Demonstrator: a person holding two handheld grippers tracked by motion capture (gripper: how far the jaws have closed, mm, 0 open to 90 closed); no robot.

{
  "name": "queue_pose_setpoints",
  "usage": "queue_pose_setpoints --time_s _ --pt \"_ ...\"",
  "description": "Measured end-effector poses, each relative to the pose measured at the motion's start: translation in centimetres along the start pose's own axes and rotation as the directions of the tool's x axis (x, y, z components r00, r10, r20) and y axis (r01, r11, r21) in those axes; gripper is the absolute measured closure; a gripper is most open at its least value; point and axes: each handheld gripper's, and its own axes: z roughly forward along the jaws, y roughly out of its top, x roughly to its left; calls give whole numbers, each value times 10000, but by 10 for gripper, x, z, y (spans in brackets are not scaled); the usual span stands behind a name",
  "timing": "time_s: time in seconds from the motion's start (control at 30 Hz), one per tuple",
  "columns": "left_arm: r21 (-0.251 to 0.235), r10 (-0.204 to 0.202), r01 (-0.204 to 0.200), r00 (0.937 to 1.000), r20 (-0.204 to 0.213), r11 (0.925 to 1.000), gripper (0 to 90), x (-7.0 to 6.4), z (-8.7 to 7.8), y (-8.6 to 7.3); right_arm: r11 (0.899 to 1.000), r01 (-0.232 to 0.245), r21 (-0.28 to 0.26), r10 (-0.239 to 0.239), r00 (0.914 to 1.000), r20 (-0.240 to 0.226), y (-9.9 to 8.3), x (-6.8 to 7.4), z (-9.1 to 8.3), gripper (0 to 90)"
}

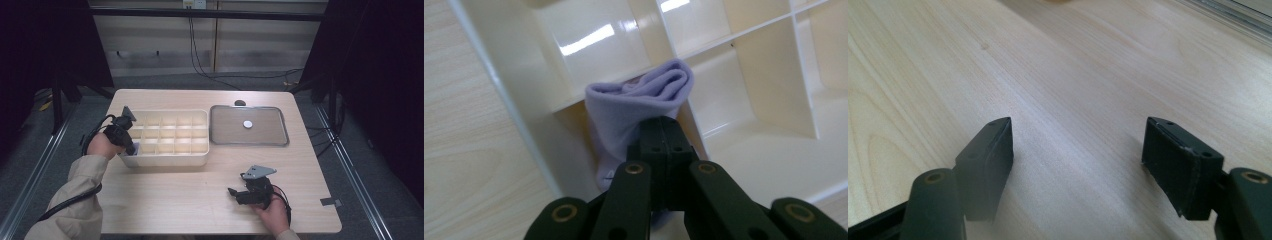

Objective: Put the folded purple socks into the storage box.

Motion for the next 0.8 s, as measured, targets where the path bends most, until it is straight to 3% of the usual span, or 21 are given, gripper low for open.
queue_pose_setpoints --time_s 0.47,0.8 --pt "-195 -3 4 10000 73 9998 900 0 -1 -3 10000 15 -13 -15 10000 -3 0 0 0 284" --pt "-353 -93 94 10000 29 9993 863 2 -16 -6 10000 -1 -9 1 10000 -7 0 0 0 284"
